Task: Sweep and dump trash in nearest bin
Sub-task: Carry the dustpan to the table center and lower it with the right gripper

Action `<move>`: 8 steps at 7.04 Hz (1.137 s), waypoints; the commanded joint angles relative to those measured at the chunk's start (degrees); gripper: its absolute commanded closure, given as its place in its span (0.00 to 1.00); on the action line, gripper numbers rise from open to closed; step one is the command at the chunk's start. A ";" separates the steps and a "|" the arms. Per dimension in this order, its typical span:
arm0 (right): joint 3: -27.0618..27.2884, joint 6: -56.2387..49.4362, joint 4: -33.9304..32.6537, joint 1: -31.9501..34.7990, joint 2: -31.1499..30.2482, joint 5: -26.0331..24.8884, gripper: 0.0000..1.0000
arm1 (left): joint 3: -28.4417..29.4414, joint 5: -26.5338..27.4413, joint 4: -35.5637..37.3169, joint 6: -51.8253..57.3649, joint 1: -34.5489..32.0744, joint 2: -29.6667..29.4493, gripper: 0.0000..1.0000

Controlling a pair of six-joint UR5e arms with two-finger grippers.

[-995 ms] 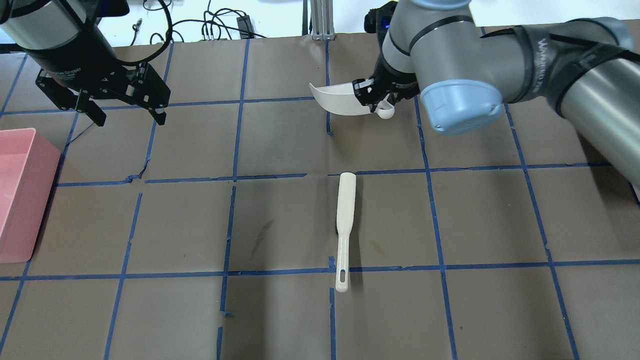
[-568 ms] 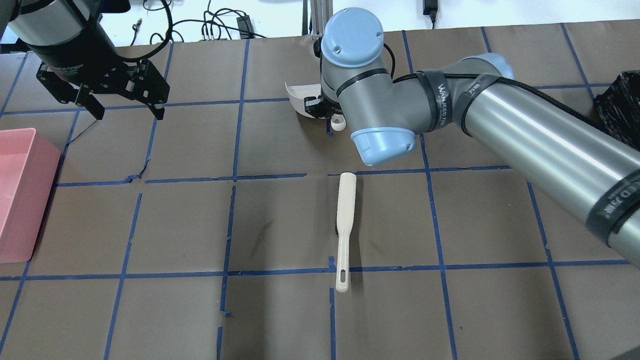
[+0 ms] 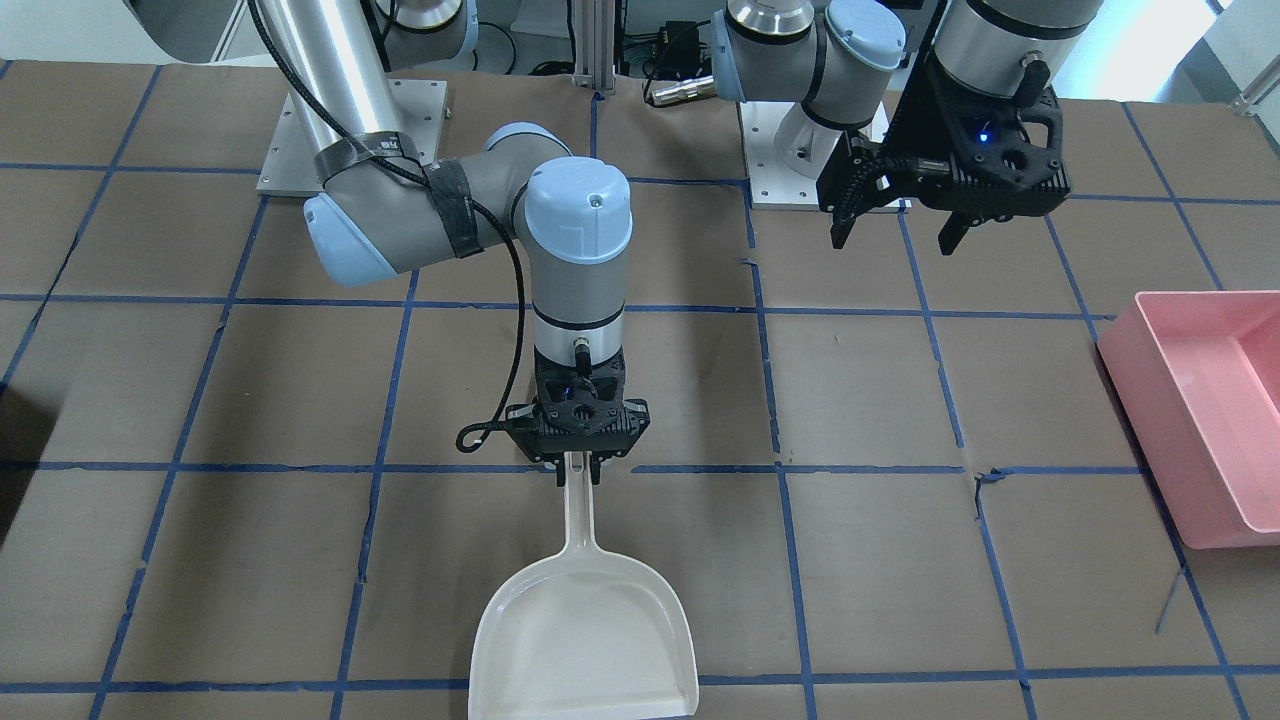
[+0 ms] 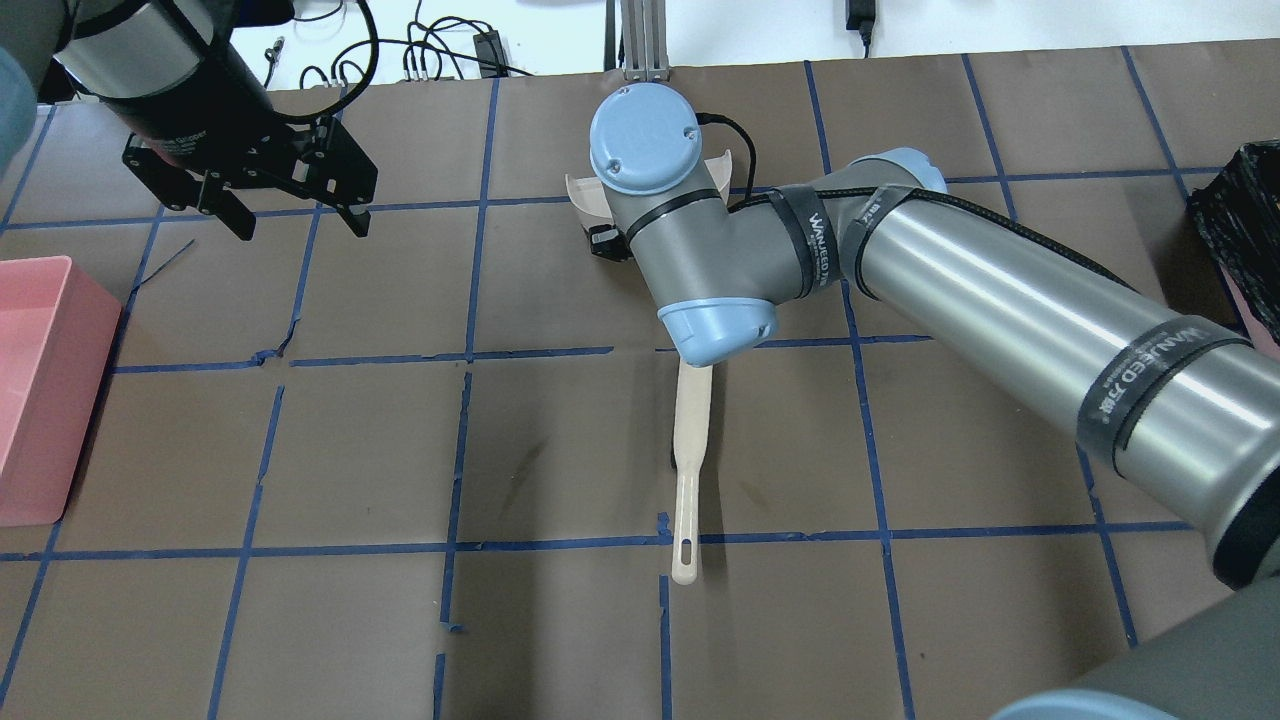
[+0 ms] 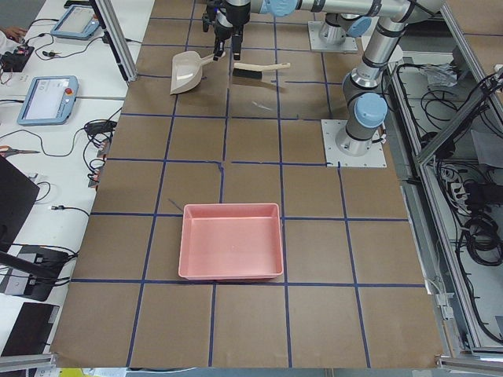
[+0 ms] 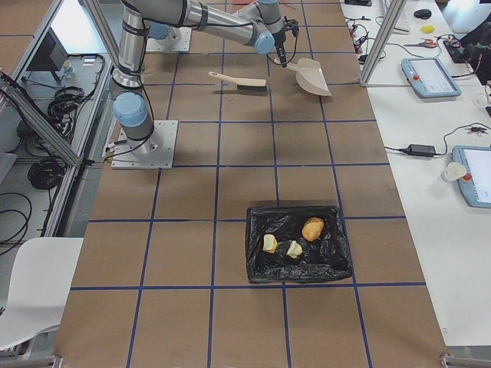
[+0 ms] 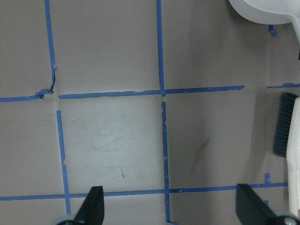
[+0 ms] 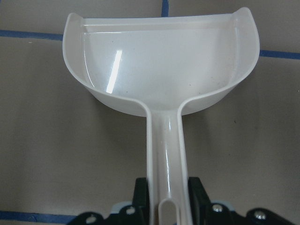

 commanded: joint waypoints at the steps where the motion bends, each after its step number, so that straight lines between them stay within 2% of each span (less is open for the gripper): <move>1: 0.63 2.55 0.75 0.31 0.22 0.51 0.86 | 0.29 0.89 -0.27 -0.01 -0.78 0.10 0.01; 2: 0.81 3.08 1.10 0.32 0.13 0.51 0.75 | 0.21 0.72 -0.27 -0.10 -0.69 0.10 0.01; 3: 0.81 3.00 1.19 0.32 0.22 0.16 0.24 | 0.29 0.46 -0.27 -0.28 -0.69 0.02 0.01; 4: 0.20 3.00 3.63 0.23 0.13 -0.02 0.14 | 0.12 0.37 -0.27 -0.28 -0.78 0.02 0.01; 5: 0.02 3.00 4.52 0.14 -0.22 -0.10 0.00 | 0.12 0.28 -0.27 -0.28 -0.78 0.02 0.01; 6: -1.11 2.04 10.02 -0.99 -1.18 -0.19 0.00 | 0.03 0.19 -0.27 -0.28 -0.78 0.02 0.01; 8: -6.72 0.12 23.36 -4.75 -5.47 0.42 0.00 | 0.03 0.19 -0.27 -0.28 -0.78 0.02 0.01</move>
